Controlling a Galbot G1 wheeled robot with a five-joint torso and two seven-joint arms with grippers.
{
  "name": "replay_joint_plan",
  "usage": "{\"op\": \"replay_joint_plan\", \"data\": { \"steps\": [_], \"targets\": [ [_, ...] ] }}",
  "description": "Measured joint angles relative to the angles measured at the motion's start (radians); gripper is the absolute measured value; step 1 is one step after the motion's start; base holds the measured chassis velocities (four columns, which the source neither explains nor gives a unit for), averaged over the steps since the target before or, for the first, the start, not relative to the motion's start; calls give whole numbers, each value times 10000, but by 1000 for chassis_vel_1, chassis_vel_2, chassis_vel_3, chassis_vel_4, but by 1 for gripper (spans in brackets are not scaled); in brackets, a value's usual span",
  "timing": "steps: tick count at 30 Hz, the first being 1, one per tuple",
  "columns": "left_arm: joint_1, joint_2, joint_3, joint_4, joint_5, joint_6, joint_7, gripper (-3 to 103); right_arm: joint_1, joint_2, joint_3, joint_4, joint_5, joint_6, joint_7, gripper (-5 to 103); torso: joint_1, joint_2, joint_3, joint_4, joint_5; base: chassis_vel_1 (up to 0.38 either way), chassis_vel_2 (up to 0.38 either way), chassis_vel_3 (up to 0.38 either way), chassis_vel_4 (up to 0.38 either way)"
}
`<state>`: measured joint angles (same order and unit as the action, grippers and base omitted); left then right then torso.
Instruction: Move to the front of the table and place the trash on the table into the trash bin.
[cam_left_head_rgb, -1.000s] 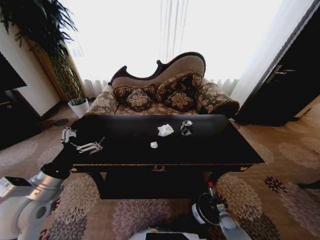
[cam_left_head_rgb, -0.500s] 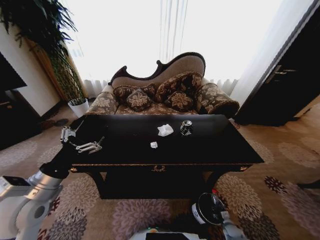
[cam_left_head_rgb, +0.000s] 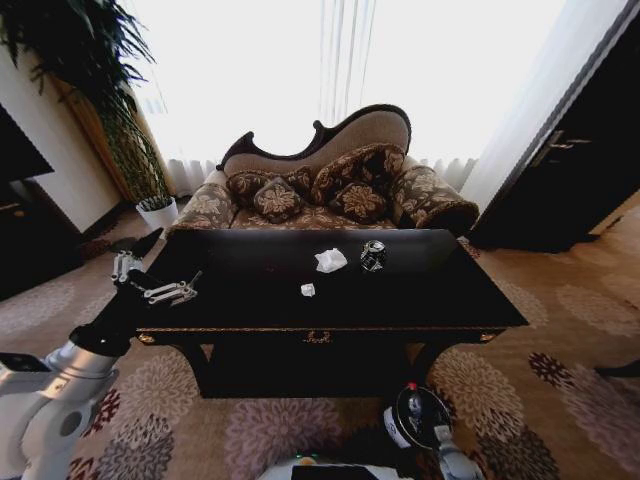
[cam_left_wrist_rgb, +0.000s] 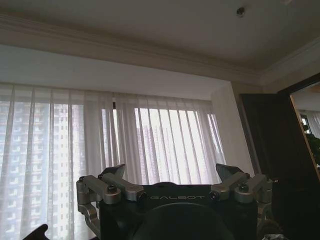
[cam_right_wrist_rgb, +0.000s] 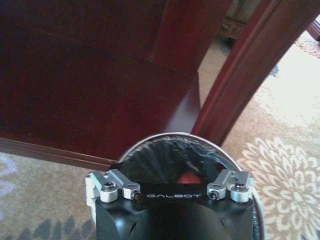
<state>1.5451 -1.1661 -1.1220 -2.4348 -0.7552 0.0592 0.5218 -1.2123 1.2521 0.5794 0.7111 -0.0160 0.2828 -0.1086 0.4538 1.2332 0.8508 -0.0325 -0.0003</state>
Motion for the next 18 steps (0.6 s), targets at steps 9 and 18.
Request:
{"op": "replay_joint_plan", "data": {
  "steps": [9, 18],
  "targets": [
    [3, -82, 45, -2, 70, 2, 4, 100, -670, 343, -138, 1176, 149, 754, -736, 100, 0, 0, 0, 0, -1, 0, 0, 0, 0],
    [-3, -74, 177, -37, 218, 23, 3, 100, -1488, 531, -253, 2488, 94, 2385, -2919, 100, 0, 0, 0, 0, -1, 0, 0, 0, 0]
  ]
}}
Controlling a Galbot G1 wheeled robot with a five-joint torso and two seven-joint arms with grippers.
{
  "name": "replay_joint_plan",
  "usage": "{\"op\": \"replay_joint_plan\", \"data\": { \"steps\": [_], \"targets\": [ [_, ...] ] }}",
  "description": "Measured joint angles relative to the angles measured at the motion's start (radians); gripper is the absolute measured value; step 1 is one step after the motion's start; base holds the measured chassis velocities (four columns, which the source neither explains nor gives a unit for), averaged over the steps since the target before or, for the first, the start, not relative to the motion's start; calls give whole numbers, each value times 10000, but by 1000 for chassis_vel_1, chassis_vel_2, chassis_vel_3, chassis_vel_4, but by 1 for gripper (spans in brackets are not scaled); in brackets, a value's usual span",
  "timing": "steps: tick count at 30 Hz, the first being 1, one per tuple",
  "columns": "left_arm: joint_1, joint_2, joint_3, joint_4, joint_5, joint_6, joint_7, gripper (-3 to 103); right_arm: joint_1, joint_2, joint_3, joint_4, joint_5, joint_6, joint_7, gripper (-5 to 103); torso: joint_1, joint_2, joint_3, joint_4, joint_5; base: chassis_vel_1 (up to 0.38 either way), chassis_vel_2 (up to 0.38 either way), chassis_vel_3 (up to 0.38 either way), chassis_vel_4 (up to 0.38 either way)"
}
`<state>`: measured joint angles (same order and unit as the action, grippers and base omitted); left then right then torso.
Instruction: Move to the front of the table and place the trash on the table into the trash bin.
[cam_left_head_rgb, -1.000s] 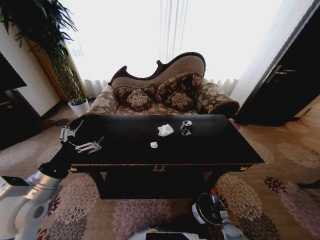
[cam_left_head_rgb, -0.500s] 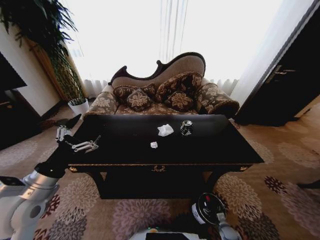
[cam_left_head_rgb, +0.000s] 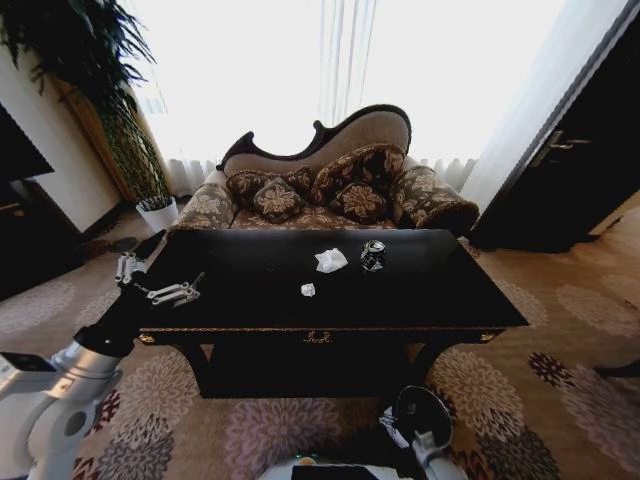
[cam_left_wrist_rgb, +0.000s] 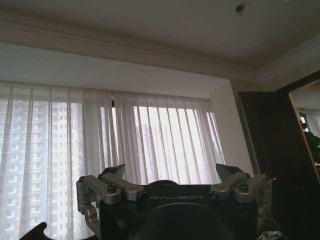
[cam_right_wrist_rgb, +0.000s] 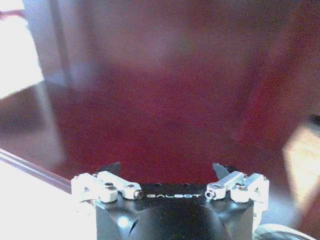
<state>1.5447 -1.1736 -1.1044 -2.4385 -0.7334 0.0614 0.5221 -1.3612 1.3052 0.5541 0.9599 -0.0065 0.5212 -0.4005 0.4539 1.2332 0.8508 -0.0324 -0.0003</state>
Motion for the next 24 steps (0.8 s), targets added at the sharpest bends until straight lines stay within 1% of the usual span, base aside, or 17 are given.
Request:
{"op": "replay_joint_plan", "data": {
  "steps": [2, 4, 5, 7, 8, 9, 11, 13, 14, 16, 18, 19, 21, 24],
  "targets": [
    [-6, -5, -2, 18, 5, 0, -1, 100, -170, 10, -67, 199, 143, 519, -792, 100, 0, 0, 0, -1, 2, 0, 0, 0, 0],
    [-20, -22, 20, 35, 26, 0, -2, 100, -385, 67, -150, 671, 132, 771, -1005, 100, 0, 0, 0, 0, 0, 0, 0, 0, 0],
    [-20, -22, 20, 35, 26, 0, -2, 100, -385, 67, -150, 671, 132, 771, -1005, 100, 0, 0, 0, 0, 0, 0, 0, 0, 0],
    [-34, -35, 47, 47, 55, 0, -2, 100, -746, 151, -246, 1579, 224, 811, -1085, 100, 1, 0, 0, 0, 2, 0, 0, 0, 0],
    [-41, -38, 47, 62, 59, 0, -4, 100, -1052, 204, -300, 2310, 307, 838, -1229, 100, 1, -1, 0, 0, -1, 0, 0, 0, 0],
    [-41, -38, 47, 62, 59, 0, -4, 100, -1052, 204, -300, 2310, 307, 838, -1229, 100, 1, -1, 0, 0, -1, 0, 0, 0, 0],
    [-66, -37, 41, 111, 63, 0, -4, 100, -1651, 304, -435, 3578, 432, 898, -1409, 100, 0, 0, 0, 1, 0, 0, 0, 0, 0],
    [-105, -32, 40, 165, 67, 1, -6, 100, -2404, 419, -662, 4765, 495, 886, -1328, 100, 0, 0, 0, 0, -2, 0, 0, 0, 0],
    [-105, -32, 40, 165, 67, 1, -6, 100, -2404, 419, -662, 4765, 495, 886, -1328, 100, 0, 0, 0, 0, -2, 0, 0, 0, 0],
    [-129, -30, 55, 188, 70, 1, -7, 100, -2999, 521, -849, 5697, 563, 912, -1369, 100, -1, 1, 0, -3, 0, 0, 0, 0, 0],
    [-136, -32, 76, 208, 87, 1, -7, 100, -3415, 562, -990, 6425, 734, 985, -1665, 100, 0, 0, 0, 0, 0, 0, 0, 0, 0],
    [-136, -32, 76, 208, 87, 1, -7, 100, -3415, 562, -990, 6425, 734, 985, -1665, 100, 0, 0, 0, 0, 0, 0, 0, 0, 0],
    [-138, -34, 85, 219, 97, 1, -7, 100, -3768, 534, -1104, 7024, 1085, 1083, -2211, 100, 0, 1, 0, -1, 0, 0, 0, 0, 0],
    [-139, -26, 32, 245, 89, 1, -9, 100, -4275, 447, -1310, 7995, 1729, 882, -2309, 100, 0, 0, 0, -2, 0, 0, 0, 0, 0]
  ]
}}
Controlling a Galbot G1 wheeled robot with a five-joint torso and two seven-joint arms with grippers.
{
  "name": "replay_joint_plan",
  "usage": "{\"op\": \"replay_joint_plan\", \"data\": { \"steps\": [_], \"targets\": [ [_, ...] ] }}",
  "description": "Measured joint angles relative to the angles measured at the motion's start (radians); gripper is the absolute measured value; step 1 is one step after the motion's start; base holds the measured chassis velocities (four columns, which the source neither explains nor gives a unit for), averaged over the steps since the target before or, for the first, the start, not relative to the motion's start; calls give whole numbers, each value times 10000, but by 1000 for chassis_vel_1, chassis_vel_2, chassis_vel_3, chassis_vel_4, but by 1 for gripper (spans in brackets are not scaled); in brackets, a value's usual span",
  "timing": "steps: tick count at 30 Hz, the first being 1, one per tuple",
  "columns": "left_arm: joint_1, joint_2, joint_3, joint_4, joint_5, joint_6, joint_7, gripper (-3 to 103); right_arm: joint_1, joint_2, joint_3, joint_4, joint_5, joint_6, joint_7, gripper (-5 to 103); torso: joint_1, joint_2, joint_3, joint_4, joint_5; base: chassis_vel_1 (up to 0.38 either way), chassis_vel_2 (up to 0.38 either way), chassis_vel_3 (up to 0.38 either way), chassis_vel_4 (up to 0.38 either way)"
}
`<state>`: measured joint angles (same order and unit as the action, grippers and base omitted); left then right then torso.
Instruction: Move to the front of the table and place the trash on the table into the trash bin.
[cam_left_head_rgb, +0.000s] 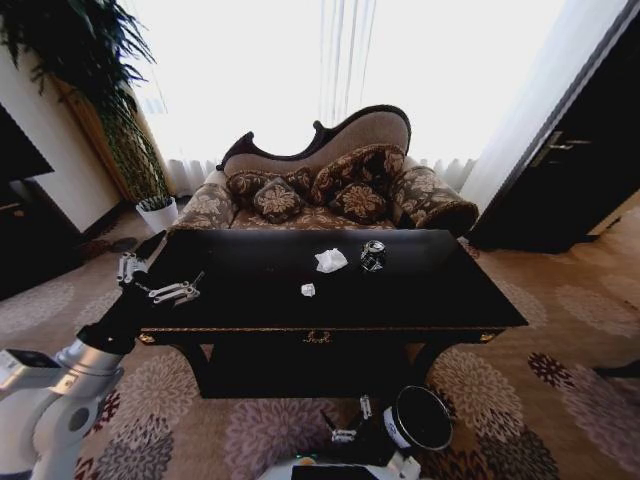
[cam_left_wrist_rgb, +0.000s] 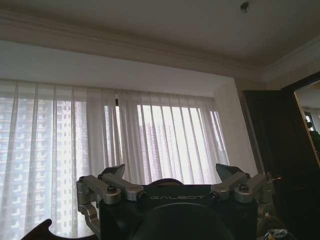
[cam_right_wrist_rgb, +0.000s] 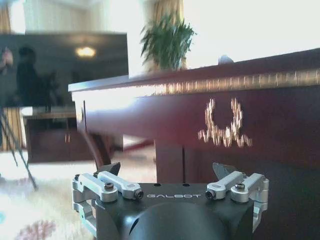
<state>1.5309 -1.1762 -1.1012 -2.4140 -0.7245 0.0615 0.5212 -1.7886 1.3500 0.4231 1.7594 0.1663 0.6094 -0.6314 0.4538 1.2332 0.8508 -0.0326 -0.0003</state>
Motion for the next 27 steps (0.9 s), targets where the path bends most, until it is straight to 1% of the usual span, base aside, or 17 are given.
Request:
{"op": "replay_joint_plan", "data": {
  "steps": [1, 4, 5, 8, 12, 14, 15, 16, 19, 20, 23, 24, 27],
  "targets": [
    [0, 0, 0, 0, 0, 0, 0, 100, 0, 0, 0, 0, 0, 0, 0, 100, 0, 0, 0, 0, 0, 0, 0, 0, 0],
    [7, -3, -53, 12, -7, 0, -4, 100, -250, -26, 6, 1031, 676, -356, 15, 100, -1, 0, 0, 1, 0, 0, 0, 0, 0],
    [7, -3, -53, 12, -7, 0, -4, 100, -250, -26, 6, 1031, 676, -356, 15, 100, -1, 0, 0, 1, 0, 0, 0, 0, 0],
    [61, -132, -227, 7, -15, 0, -65, 100, -316, 0, 98, 1911, 903, -535, 114, 100, 1, 0, 1, 1, 1, 0, 0, 0, 0],
    [122, -275, -460, -7, -97, 2, -146, 100, -424, 61, 112, 2766, 1105, -727, 480, 100, 0, 0, 0, 1, 2, 0, 0, 0, 0],
    [161, -362, -612, -12, -178, 8, -191, 100, -461, 115, 180, 3472, 1235, -970, 968, 100, -1, 0, 1, 2, 1, 0, 0, 0, 0],
    [171, -393, -669, -12, -217, 13, -220, 100, -459, 128, 204, 3791, 1249, -1145, 1342, 100, 0, 0, 0, 2, 0, 0, 0, 0, 0],
    [171, -393, -669, -12, -217, 13, -220, 100, -459, 128, 204, 3791, 1249, -1145, 1342, 100, 0, 0, 0, 2, 0, 0, 0, 0, 0],
    [183, -446, -827, -37, -322, 40, -313, 100, -296, 109, 278, 4438, 1107, -1804, 2559, 100, 1, 0, 1, 1, 0, 0, 0, 0, 0],
    [183, -446, -827, -37, -322, 40, -313, 100, -296, 109, 278, 4438, 1107, -1804, 2559, 100, 1, 0, 1, 1, 0, 0, 0, 0, 0],
    [254, -511, -1024, -112, -391, 63, -366, 100, 141, -40, 439, 4704, 925, -2623, 3686, 100, 0, 0, 1, 1, 2, 0, 0, 0, 0],
    [254, -511, -1024, -112, -391, 63, -366, 100, 141, -40, 439, 4704, 925, -2623, 3686, 100, 0, 0, 1, 1, 2, 0, 0, 0, 0],
    [307, -530, -1175, -174, -443, 77, -372, 100, 653, -258, 553, 4926, 949, -3507, 4903, 100, 0, 0, 1, 2, 2, 0, 0, 0, 0]
  ]
}}
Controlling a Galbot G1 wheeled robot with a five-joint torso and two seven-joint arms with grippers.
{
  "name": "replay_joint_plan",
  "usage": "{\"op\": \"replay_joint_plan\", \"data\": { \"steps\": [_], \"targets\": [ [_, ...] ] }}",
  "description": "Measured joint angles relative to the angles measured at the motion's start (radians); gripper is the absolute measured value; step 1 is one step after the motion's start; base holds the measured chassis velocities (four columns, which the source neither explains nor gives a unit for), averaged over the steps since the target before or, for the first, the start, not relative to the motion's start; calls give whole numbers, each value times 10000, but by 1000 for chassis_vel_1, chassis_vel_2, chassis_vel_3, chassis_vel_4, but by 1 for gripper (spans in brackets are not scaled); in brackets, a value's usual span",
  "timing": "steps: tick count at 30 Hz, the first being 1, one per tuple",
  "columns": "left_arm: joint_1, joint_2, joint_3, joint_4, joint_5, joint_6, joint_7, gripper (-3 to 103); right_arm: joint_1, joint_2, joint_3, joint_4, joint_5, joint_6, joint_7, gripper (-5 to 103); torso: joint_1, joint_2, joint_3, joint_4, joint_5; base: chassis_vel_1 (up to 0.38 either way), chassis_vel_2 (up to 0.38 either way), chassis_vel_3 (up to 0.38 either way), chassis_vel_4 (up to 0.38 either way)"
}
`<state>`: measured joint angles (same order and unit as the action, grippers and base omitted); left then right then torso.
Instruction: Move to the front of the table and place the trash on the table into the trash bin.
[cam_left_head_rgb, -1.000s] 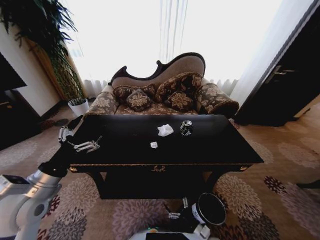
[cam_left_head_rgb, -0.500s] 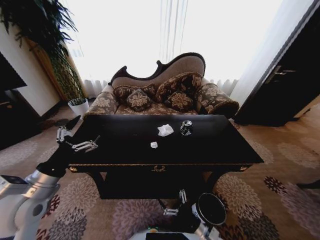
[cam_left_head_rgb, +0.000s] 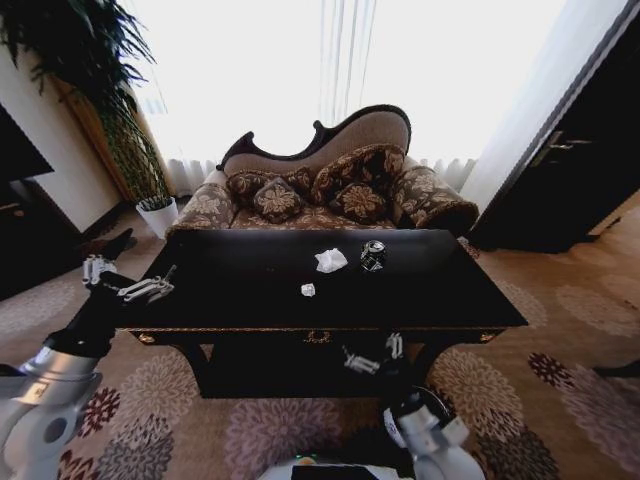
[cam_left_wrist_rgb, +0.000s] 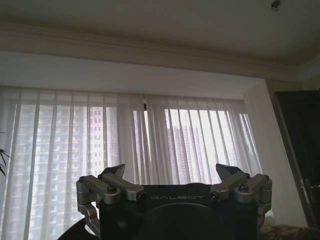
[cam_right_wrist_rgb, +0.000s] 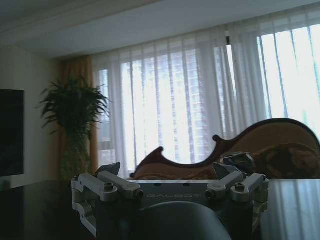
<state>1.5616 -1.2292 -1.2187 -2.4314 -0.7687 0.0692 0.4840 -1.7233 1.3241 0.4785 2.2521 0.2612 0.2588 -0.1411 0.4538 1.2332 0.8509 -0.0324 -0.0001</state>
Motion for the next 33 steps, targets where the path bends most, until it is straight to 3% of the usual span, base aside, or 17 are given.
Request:
{"op": "replay_joint_plan", "data": {
  "steps": [2, 5, 10, 12, 15, 16, 21, 33],
  "targets": [
    [0, 3, -30, -5, -30, 7, -1, 100, 142, -56, 25, 87, 38, -257, 373, 100, 1, 0, 0, 0, 0, 0, 0, 0, 0],
    [-15, 26, -59, 16, -44, 26, -6, 100, 670, -323, 77, 405, 522, -1190, 1189, 100, 1, 0, 0, 0, 0, 0, 0, 0, 0],
    [-70, 71, 78, 30, -29, 98, -11, 100, 1315, -855, 223, 563, 1290, -2150, 1611, 100, 1, 0, 0, 0, 0, 0, 0, 0, 0],
    [-76, 78, 85, 30, -29, 104, -13, 100, 1332, -872, 226, 562, 1301, -2167, 1619, 100, 1, 0, 0, 0, 0, 0, 0, 0, 0],
    [-126, 210, 55, 9, -56, 181, -31, 100, 2040, -1671, 278, 186, 1480, -2661, 1833, 100, 1, 0, 0, -1, 1, 0, 0, 0, 0],
    [-126, 210, 55, 9, -56, 181, -31, 100, 2040, -1671, 278, 186, 1480, -2661, 1833, 100, 1, 0, 0, -1, 1, 0, 0, 0, 0],
    [-22, 305, -285, -130, -201, 189, -36, 100, 2882, -2988, 264, -434, 1811, -3099, 1992, 100, 1, -1, 1, 0, 0, 0, 0, 0, 0],
    [-74, 271, -607, -125, -706, 364, -166, 100, 4304, -4580, -140, -2266, 2069, -3147, 2021, 100, 1, -1, 0, 1, 1, 0, 0, 0, 0]
  ]
}}
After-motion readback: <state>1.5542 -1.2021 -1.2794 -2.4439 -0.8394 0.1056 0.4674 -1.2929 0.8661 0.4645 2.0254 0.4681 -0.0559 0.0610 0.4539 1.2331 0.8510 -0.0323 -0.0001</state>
